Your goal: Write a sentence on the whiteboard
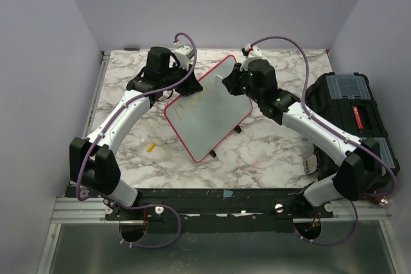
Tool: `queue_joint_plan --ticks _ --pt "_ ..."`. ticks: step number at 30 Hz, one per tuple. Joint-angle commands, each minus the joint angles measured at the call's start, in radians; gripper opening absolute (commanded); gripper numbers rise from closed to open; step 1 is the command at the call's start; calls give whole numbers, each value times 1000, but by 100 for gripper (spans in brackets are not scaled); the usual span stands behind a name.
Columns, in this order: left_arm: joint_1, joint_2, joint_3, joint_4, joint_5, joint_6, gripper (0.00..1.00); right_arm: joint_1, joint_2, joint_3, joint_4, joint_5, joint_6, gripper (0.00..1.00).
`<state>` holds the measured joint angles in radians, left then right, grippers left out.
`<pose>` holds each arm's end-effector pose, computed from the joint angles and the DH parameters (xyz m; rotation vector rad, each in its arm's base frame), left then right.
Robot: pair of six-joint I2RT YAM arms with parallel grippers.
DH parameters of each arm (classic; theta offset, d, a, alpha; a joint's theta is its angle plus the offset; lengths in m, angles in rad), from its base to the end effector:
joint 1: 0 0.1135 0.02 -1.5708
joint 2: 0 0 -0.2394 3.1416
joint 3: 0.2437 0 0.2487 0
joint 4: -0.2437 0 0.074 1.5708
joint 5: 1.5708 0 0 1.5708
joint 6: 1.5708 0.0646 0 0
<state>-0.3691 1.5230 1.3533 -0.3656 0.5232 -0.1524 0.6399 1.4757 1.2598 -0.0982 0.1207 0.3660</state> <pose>0.3319 -0.1630 0.3047 0.5505 2.0721 -0.8595 0.3073 0.2190 0.3161 -0.1787 1.9151 0.5712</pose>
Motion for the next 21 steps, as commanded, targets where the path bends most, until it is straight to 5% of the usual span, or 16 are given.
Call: queue_joint_plan --ticks 1,21 --pt "-14 37 -59 -88 -104 171 0 -4 23 33 9 -50 -6 1" --pt "-14 39 -52 -89 -98 167 0 -4 14 -35 -29 -150 5 1"
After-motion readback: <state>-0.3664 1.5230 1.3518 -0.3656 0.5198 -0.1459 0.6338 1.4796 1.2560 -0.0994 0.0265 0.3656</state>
